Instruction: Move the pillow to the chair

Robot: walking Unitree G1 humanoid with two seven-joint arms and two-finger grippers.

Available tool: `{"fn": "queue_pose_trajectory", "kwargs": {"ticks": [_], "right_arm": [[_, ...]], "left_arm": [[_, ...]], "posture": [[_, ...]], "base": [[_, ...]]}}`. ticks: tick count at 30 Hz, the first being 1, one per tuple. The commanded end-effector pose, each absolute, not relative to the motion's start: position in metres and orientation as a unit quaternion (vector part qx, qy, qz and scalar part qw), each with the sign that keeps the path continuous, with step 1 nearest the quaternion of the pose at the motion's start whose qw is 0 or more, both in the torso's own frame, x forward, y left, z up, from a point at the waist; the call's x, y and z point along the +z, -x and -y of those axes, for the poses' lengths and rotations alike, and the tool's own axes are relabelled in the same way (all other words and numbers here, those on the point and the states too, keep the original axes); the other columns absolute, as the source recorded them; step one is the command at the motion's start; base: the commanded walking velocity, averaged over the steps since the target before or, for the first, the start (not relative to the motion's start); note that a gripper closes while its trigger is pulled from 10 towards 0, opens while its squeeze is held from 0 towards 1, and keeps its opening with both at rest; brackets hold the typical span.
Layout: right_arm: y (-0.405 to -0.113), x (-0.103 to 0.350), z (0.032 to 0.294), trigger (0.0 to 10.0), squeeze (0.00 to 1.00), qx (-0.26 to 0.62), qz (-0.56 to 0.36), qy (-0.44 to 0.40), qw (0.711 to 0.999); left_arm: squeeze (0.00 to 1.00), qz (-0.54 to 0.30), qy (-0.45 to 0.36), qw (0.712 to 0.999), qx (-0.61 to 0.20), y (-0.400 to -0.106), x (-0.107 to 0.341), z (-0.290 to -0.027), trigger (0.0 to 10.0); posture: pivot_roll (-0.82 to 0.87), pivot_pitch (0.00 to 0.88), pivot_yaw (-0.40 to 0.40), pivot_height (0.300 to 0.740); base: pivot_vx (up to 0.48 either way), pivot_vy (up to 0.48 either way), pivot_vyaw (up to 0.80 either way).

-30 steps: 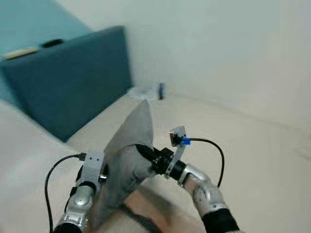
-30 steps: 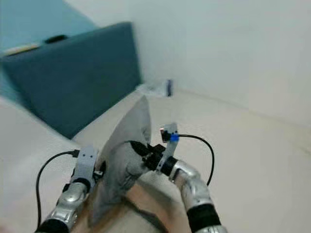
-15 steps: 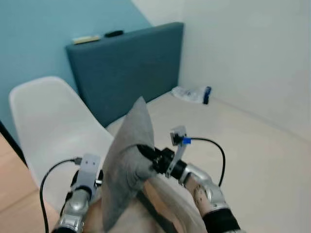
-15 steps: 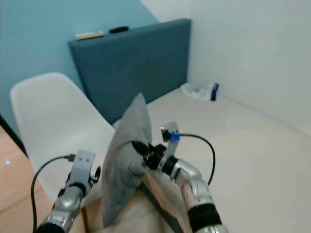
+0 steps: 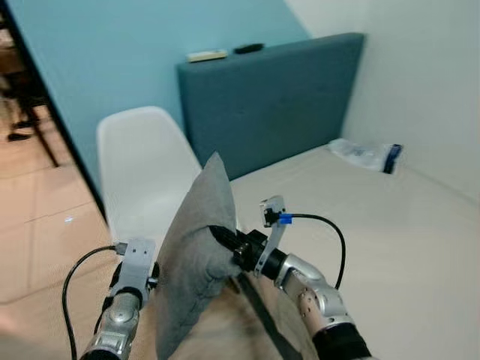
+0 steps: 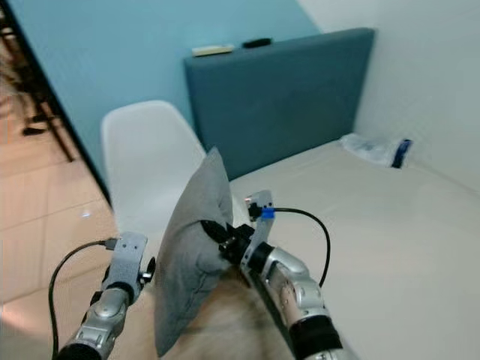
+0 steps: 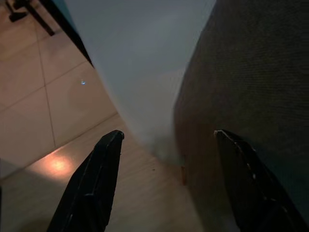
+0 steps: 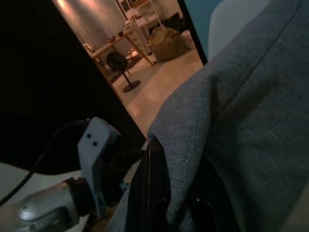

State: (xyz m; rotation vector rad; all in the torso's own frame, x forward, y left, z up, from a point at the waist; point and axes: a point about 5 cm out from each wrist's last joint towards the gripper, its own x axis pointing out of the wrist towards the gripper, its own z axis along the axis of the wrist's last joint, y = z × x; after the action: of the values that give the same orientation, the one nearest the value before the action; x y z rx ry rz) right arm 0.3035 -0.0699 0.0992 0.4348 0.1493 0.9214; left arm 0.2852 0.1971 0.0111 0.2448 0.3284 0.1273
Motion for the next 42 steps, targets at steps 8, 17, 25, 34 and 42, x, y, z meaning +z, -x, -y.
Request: {"fn": "queue_pose_trajectory", "kwargs": {"ticks": [8, 17, 25, 34, 42], "right_arm": [[-0.307, 0.112, 0.066, 10.0, 0.0, 0.447, -0.04, -0.207, 0.869], [-0.307, 0.069, 0.086, 10.0, 0.0, 0.366, -0.126, -0.19, 0.902], [-0.288, 0.017, 0.124, 10.0, 0.0, 0.263, -0.217, -0.185, 0.922], [-0.238, -0.041, 0.156, 10.0, 0.0, 0.168, -0.334, -0.166, 0.912], [-0.175, -0.084, 0.171, 10.0, 0.0, 0.104, -0.464, -0.136, 0.869]], "left_arm": [[0.0, -0.173, -0.117, 0.976, 0.067, -0.284, 0.009, -0.199, 10.0], [0.0, -0.179, -0.11, 0.976, 0.058, -0.282, 0.005, -0.194, 10.0], [0.0, -0.205, -0.094, 0.974, 0.031, -0.267, -0.01, -0.188, 10.0], [0.0, -0.314, -0.073, 0.946, 0.024, -0.212, -0.057, -0.19, 10.0], [0.0, -0.439, -0.033, 0.897, 0.033, -0.153, -0.092, -0.189, 10.0]], "posture": [[0.03, 0.0, -0.004, 0.74], [0.03, 0.0, -0.011, 0.74], [0.03, 0.0, -0.017, 0.74], [0.03, 0.0, -0.022, 0.74], [0.04, 0.0, -0.02, 0.74]], "base": [[0.0, 0.0, 0.8], [0.0, 0.0, 0.8], [0.0, 0.0, 0.8], [0.0, 0.0, 0.8], [0.0, 0.0, 0.8]]}}
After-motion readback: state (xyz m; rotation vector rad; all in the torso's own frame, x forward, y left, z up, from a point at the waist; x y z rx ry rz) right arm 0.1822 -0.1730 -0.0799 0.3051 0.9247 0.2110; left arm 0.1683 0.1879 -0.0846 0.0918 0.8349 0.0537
